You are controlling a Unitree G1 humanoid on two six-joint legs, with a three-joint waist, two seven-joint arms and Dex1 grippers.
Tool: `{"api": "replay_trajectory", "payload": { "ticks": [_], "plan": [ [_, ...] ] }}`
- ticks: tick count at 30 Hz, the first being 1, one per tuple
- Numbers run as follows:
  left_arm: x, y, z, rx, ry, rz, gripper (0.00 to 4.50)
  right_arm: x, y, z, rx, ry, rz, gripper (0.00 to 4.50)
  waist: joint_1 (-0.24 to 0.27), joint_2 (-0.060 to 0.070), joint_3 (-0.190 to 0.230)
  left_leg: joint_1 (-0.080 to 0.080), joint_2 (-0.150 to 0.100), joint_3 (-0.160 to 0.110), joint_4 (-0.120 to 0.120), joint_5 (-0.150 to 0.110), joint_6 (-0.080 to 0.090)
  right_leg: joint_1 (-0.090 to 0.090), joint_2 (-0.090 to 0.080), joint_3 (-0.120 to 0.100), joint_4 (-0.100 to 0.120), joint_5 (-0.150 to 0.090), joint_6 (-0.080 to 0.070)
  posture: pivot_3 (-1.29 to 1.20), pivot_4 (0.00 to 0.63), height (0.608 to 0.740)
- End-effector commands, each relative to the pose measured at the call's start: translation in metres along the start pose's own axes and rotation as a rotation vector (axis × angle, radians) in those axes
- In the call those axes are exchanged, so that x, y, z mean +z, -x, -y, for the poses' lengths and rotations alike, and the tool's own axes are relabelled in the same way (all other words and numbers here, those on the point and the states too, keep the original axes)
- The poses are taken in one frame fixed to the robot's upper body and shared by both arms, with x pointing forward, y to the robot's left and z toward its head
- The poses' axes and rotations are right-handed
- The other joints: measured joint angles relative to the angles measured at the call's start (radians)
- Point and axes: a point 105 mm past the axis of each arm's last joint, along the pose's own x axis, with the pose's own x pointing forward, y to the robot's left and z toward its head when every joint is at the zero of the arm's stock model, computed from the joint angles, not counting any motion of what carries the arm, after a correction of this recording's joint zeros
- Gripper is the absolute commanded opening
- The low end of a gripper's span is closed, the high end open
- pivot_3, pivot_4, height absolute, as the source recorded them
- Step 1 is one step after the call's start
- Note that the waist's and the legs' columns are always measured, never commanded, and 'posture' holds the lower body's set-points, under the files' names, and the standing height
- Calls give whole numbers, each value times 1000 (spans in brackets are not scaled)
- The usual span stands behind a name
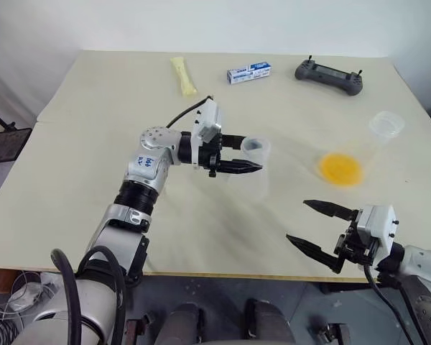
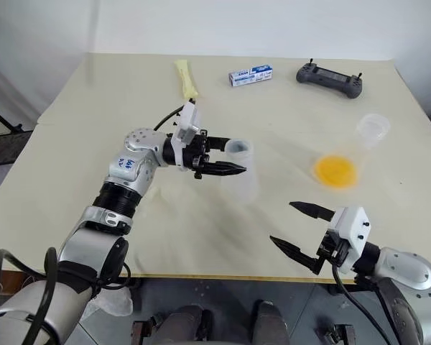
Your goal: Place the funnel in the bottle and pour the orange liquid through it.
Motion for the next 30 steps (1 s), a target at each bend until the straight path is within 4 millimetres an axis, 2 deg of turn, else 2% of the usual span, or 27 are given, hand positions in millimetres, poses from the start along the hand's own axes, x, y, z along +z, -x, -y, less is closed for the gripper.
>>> {"api": "replay_trajectory", "payload": {
  "ticks": [1,7,12,17,19,24,30],
  "plan": [
    [1,-3,4,-17,-45,-15,2288,15,4,0,-4,66,35,4500,0,0,0,0,0,0,0,0,0,0,0,0,0,0,0,0,150,740],
    [-4,-13,2,4,-10,-1,2288,14,4,0,-40,73,45,4500,6,0,0,0,-1,-1,1,0,0,0,-1,0,0,0,0,0,150,740],
    [-8,-12,-4,53,11,4,2288,14,5,-1,-62,77,43,4500,8,0,0,0,-1,0,1,0,1,0,-1,0,0,0,0,0,150,740],
    [-22,-10,-3,68,23,-23,2288,13,8,-1,-91,81,39,4500,10,0,0,0,-1,0,1,0,1,0,-1,0,0,0,0,0,150,740],
    [-22,-11,-3,69,26,-24,3012,13,9,0,-97,83,38,4500,11,0,0,0,-1,0,1,0,1,0,-1,0,0,0,0,0,150,740],
    [-24,-12,-3,78,35,-31,4481,13,10,2,-106,89,32,4500,17,0,0,0,-1,0,1,0,1,0,-1,1,0,0,0,0,150,740],
    [-23,-10,-3,97,40,-30,4481,15,12,8,-109,102,25,4500,20,0,0,0,-1,0,1,0,1,0,-1,1,0,0,0,0,150,740]
  ]
}}
